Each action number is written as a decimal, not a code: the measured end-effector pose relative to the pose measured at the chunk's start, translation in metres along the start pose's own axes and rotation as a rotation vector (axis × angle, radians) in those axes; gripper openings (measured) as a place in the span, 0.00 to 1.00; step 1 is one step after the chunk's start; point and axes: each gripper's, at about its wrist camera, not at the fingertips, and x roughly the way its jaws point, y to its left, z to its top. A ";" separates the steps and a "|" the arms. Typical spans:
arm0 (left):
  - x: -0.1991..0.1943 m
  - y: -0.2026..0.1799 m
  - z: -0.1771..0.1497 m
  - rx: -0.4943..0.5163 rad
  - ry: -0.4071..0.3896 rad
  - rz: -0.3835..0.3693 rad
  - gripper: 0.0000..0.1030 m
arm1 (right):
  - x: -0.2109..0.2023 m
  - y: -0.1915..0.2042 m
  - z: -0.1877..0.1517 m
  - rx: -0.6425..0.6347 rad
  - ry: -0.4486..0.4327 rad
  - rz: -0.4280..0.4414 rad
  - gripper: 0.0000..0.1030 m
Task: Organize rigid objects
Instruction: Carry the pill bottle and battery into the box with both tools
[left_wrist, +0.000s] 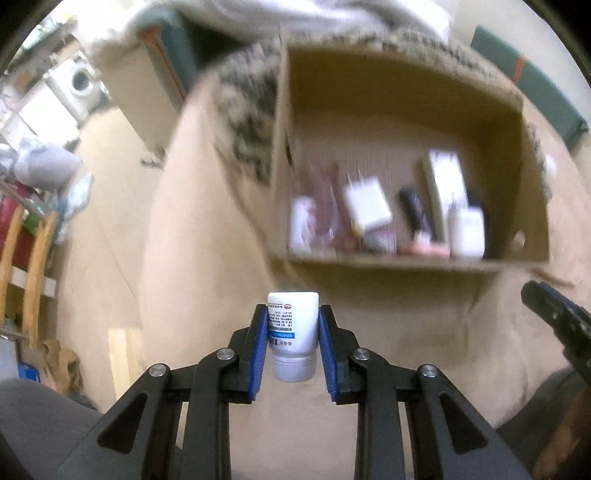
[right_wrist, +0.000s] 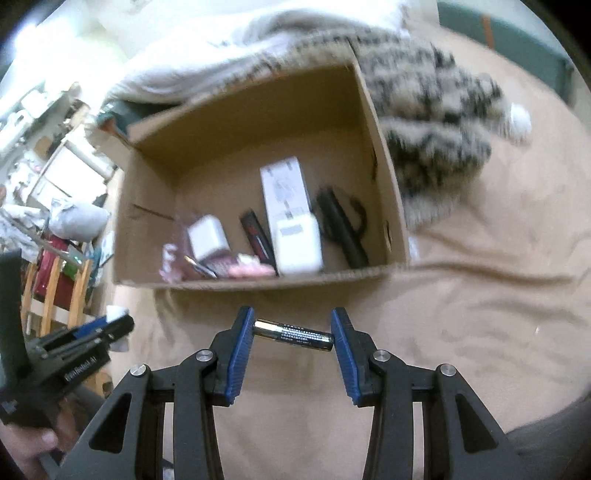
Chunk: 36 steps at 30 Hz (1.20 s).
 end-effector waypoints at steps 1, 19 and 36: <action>-0.011 0.002 0.006 0.004 -0.048 0.020 0.23 | -0.004 0.001 0.002 -0.008 -0.024 0.005 0.44; -0.056 -0.024 0.101 -0.021 -0.318 0.008 0.23 | -0.014 0.020 0.072 -0.156 -0.241 0.015 0.44; 0.034 -0.068 0.129 0.057 -0.164 0.030 0.23 | 0.067 -0.002 0.099 -0.050 0.000 0.060 0.44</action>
